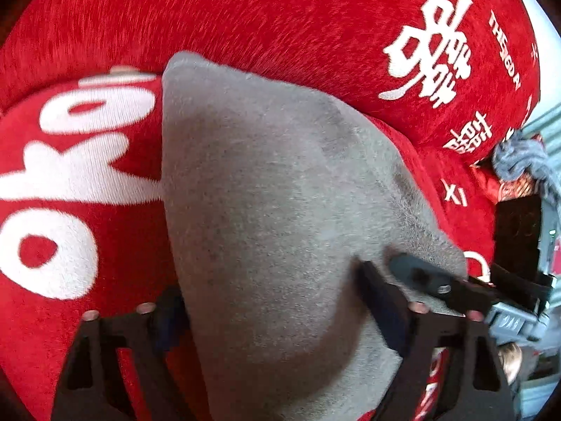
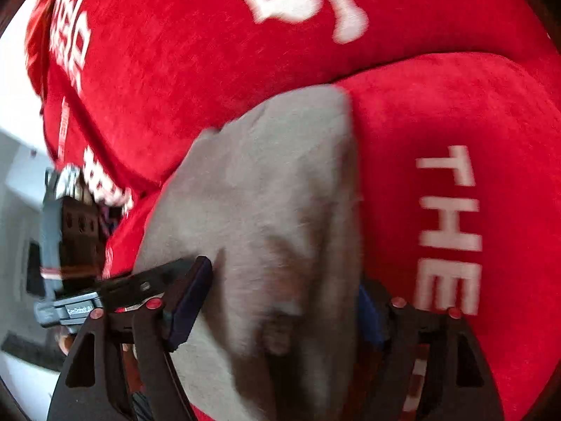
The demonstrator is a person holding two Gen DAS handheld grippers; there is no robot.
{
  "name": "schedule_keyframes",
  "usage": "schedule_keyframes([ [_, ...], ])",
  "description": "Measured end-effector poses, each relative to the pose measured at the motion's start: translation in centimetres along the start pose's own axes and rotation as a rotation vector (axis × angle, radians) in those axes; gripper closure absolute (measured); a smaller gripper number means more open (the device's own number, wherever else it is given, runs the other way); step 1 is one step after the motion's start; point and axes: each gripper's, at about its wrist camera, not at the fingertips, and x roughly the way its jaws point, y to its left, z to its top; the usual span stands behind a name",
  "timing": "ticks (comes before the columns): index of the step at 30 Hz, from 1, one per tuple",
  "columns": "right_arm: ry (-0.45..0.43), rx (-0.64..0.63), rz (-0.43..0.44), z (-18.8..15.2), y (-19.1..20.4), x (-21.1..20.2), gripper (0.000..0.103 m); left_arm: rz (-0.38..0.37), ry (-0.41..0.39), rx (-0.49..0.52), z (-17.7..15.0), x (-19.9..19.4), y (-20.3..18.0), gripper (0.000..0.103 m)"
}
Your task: Fold small clothes
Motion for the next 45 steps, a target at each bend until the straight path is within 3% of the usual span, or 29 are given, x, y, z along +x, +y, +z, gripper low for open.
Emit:
schedule_keyframes([
  [4, -0.035, -0.107, -0.066, -0.5, 3.1, -0.1, 0.056, 0.083, -0.048, 0.098, -0.3, -1.2, -1.9, 0.046],
  [7, -0.061, -0.150, -0.103, -1.2, 4.4, -0.7, 0.059, 0.106, -0.065, 0.120, -0.6, -1.8, -2.3, 0.050],
  [14, -0.075, -0.173, -0.123, -3.2, 6.3, -1.2, 0.060, 0.138, -0.086, 0.155, -2.5, -3.5, -2.5, 0.052],
  [45, -0.083, -0.295, -0.146, -16.3, 13.2, -3.5, 0.060, 0.145, -0.175, 0.152, -17.2, -10.9, 0.5, 0.051],
])
